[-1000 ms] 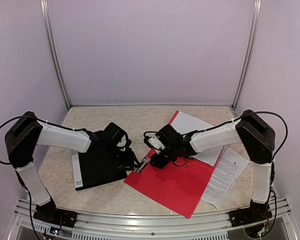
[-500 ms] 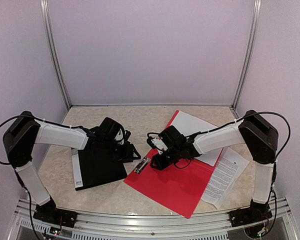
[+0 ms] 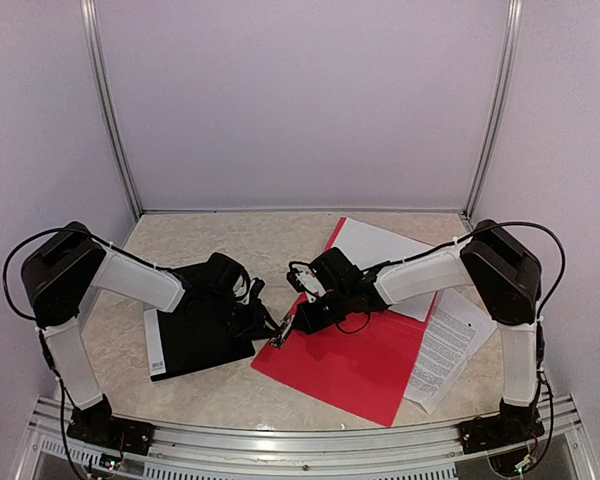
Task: Put the files into the folder
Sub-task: Open the spring clip on the folder at the center of the board.
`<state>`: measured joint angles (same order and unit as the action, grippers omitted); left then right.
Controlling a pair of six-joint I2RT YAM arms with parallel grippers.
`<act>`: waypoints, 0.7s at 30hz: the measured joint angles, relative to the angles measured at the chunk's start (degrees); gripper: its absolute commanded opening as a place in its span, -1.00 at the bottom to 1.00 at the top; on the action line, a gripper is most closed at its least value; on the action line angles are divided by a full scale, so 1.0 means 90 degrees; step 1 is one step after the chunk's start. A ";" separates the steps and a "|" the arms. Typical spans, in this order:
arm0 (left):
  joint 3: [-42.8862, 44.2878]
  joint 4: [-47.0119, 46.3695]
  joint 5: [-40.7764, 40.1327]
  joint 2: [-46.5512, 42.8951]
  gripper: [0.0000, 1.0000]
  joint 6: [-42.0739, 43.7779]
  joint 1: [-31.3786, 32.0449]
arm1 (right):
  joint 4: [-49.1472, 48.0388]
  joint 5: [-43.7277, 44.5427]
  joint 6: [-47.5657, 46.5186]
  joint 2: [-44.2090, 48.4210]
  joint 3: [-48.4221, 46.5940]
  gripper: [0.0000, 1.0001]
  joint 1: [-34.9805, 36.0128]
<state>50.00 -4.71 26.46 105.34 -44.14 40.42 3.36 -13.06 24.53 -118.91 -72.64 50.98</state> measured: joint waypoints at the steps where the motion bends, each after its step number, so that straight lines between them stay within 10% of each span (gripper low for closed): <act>1: -0.0039 -0.0053 0.0015 -0.0002 -0.64 -0.0017 0.0000 | 0.0022 -0.0034 -0.0005 -0.0027 -0.0044 -0.86 -0.0027; 14: -0.0153 -0.0199 0.0386 -0.0022 -0.74 -0.0039 0.0265 | 0.0267 -0.0432 -0.0461 -0.0352 -0.0542 -0.87 -0.0265; 21: -0.0119 0.0177 0.0170 -0.0440 -0.32 0.0168 0.0323 | 0.0289 -0.0221 -0.0629 -0.0041 -0.0189 -0.69 -0.0267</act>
<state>48.93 -3.11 27.99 101.38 -42.63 43.33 5.96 -15.05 18.87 -119.28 -74.35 48.58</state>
